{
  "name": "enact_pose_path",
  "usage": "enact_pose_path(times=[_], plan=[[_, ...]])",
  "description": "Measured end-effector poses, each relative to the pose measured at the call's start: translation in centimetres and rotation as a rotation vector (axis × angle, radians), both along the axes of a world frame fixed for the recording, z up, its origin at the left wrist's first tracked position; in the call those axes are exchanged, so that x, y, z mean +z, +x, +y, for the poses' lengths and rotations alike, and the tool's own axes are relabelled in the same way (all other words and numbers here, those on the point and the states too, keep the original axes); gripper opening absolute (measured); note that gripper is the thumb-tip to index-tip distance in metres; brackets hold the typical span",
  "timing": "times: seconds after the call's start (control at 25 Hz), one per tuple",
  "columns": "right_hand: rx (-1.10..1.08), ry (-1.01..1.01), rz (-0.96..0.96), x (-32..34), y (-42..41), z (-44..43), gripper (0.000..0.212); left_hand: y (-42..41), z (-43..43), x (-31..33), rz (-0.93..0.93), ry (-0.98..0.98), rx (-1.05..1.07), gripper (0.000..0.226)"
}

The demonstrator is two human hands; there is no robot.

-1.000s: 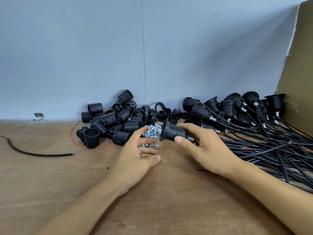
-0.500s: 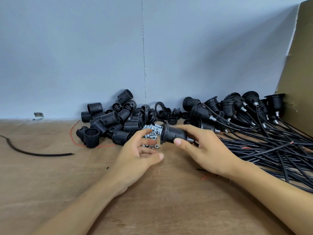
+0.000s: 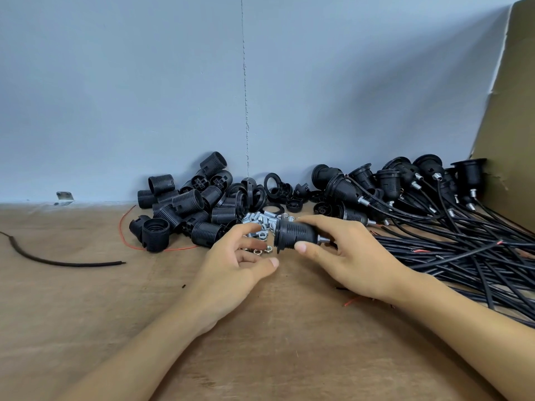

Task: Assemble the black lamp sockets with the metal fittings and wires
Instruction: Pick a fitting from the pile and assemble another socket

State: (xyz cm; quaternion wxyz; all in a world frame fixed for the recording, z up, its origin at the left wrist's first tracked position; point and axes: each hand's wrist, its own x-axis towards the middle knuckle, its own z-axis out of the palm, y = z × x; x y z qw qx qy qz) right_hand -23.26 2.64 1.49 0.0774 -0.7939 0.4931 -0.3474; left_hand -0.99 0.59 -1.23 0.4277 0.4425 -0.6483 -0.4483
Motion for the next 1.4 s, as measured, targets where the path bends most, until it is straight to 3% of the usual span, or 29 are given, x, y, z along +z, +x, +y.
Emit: enact_pose_path(times=[0.2,0.36,0.48,0.56,0.76,0.84,1.0,1.2,1.4], plan=[[-0.155,-0.154,0.261,1.5,0.0,0.3,0.048,-0.1,0.0,-0.1,-0.052,-0.053,0.014,0.024],[-0.277,-0.286,0.533,3.7,-1.3,0.4,0.049,-0.1,-0.2,-0.2,-0.078,-0.063,0.014,0.019],[-0.415,-0.213,0.601,4.2,-2.6,0.3,0.049,-0.1,-0.2,-0.4,-0.097,-0.073,0.027,0.018],[-0.505,-0.18,0.525,3.7,-3.3,0.0,0.047,-0.1,-0.2,-0.4,-0.105,-0.078,0.031,0.018],[-0.668,-0.292,0.045,3.2,-6.0,-2.7,0.049,-0.2,-0.2,-0.2,-0.136,-0.087,0.047,0.016],[-0.699,-0.257,-0.033,2.6,-7.1,-3.8,0.05,-0.3,-0.1,-0.2,-0.144,-0.091,0.052,0.015],[-0.787,-0.169,0.077,1.1,-7.9,-4.6,0.049,-0.4,0.0,-0.1,-0.145,-0.1,0.06,0.016],[-0.825,-0.215,0.123,1.0,-7.3,-4.3,0.052,-0.5,0.1,0.0,-0.165,-0.112,0.07,0.016],[-0.701,-0.467,0.202,1.3,-4.8,-2.8,0.047,-0.5,0.2,0.1,-0.182,-0.125,0.079,0.017]])
